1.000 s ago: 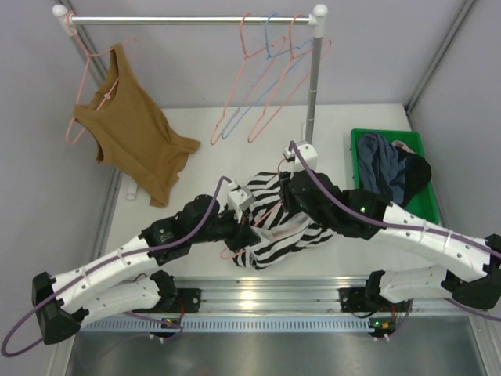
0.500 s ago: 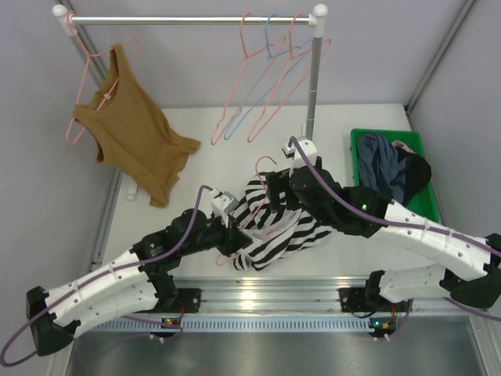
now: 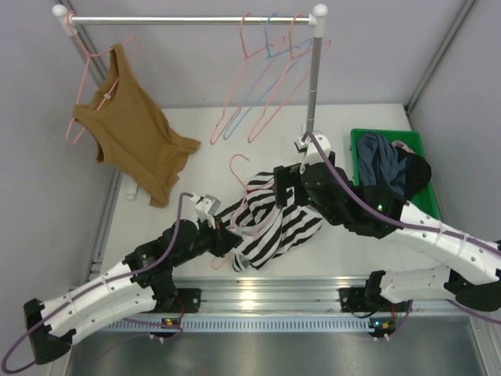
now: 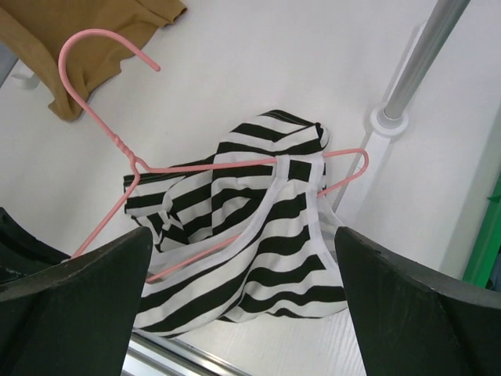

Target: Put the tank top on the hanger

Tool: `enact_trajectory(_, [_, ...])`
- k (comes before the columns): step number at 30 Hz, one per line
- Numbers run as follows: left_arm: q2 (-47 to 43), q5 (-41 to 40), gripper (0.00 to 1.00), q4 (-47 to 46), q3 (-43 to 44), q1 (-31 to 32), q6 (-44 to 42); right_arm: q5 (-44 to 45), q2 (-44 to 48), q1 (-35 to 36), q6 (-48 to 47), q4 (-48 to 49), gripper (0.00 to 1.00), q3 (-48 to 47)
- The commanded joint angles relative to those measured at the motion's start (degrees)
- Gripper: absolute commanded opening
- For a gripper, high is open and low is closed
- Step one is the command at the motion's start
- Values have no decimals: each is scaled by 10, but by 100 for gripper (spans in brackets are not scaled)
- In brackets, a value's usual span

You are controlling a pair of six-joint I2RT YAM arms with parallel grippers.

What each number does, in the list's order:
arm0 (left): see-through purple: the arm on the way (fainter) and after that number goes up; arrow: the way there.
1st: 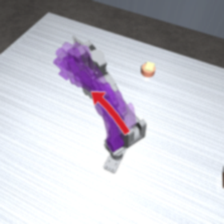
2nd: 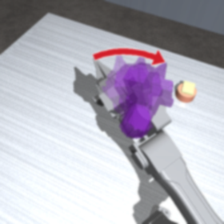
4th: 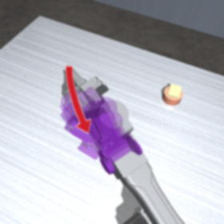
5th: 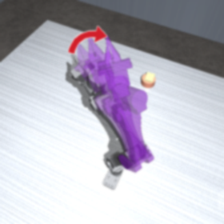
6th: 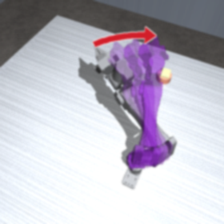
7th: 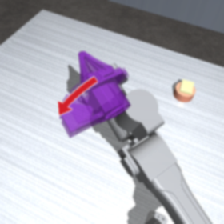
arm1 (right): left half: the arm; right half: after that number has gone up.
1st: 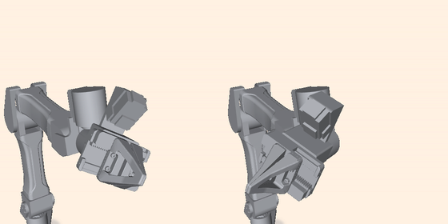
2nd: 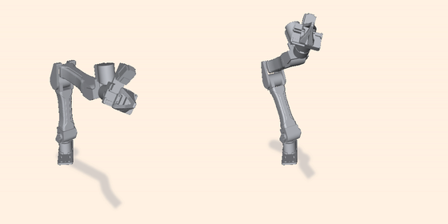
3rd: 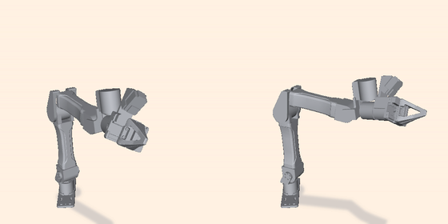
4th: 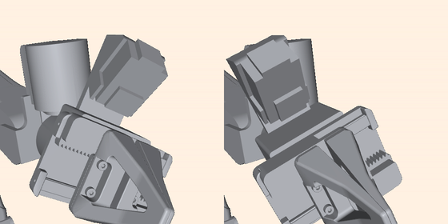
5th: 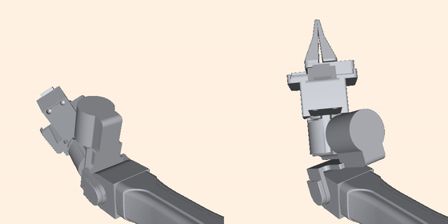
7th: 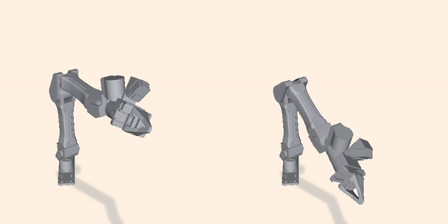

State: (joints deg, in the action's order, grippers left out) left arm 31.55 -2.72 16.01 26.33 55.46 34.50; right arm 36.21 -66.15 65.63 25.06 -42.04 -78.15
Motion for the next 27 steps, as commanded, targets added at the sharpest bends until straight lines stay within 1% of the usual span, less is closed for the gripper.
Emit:
enact_trajectory(1, [-15,-36,0,-7,-7,-1,28,19,25,9,-5,-4,100,-34])
enact_trajectory(5, [-32,-87,0,16,-11,-1,49,24,34,9,-11,-11,100,-43])
enact_trajectory(6, [-33,-111,0,22,-8,-1,50,24,36,10,-11,-13,100,-44])
enact_trajectory(10, [-33,-166,0,62,9,-2,42,25,44,9,-14,-20,100,-50])
enact_trajectory(14, [-4,-200,0,88,31,-5,23,23,46,9,-16,-26,100,-52])
enact_trajectory(17, [22,-189,0,87,46,-25,8,21,52,9,-16,-27,100,-50])
enact_trajectory(19, [34,-178,0,84,62,-56,-2,20,56,9,-16,-30,100,-51])
enact_trajectory(20, [46,-158,0,82,71,-71,-15,20,56,9,-15,-31,100,-51])
enact_trajectory(21, [50,-143,0,81,76,-110,-24,19,57,9,-14,-32,100,-50])
enact_trajectory(23, [62,-107,0,68,87,-161,-47,19,59,9,-13,-35,100,-52])
enact_trajectory(24, [66,-57,0,66,91,-219,-55,18,60,9,-12,-37,100,-53])
enact_trajectory(26, [78,-11,0,51,103,-272,-74,17,63,9,-12,-42,100,-54])
enact_trajectory(27, [83,20,0,48,109,-313,-80,16,65,9,-12,-44,100,-55])
